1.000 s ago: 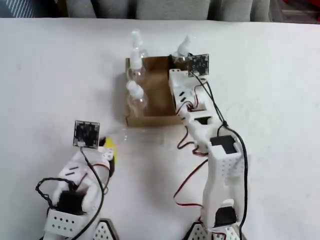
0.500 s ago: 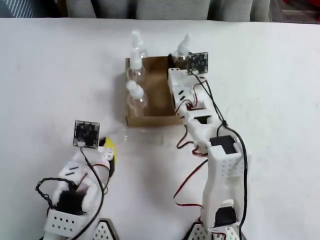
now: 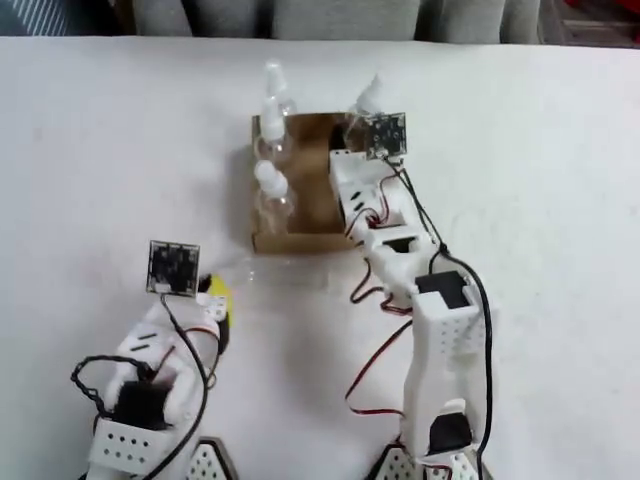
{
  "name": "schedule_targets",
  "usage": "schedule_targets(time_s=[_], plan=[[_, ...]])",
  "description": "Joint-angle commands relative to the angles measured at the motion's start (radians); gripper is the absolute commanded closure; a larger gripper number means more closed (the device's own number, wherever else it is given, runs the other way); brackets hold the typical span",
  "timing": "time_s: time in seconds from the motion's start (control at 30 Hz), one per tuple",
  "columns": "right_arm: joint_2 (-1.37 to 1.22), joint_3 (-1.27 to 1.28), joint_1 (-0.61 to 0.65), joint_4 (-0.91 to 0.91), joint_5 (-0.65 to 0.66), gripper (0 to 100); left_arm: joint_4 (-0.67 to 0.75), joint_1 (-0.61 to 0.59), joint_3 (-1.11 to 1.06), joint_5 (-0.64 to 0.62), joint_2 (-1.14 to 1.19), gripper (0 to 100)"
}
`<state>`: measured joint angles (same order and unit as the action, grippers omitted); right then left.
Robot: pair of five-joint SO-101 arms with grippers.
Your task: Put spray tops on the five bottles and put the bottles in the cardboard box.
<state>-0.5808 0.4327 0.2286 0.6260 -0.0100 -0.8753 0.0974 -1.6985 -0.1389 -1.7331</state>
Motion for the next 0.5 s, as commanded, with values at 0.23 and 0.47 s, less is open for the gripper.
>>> schedule_targets(time_s=[0.23, 0.47], plan=[[0.031, -0.006, 0.01, -0.042, -0.003, 65.9, 0.003, -0.008, 0.002, 0.014, -0.005, 98], [0.09, -0.006, 0.007, -0.047, -0.012, 65.9, 0.003, -0.008, 0.002, 0.014, -0.005, 98]])
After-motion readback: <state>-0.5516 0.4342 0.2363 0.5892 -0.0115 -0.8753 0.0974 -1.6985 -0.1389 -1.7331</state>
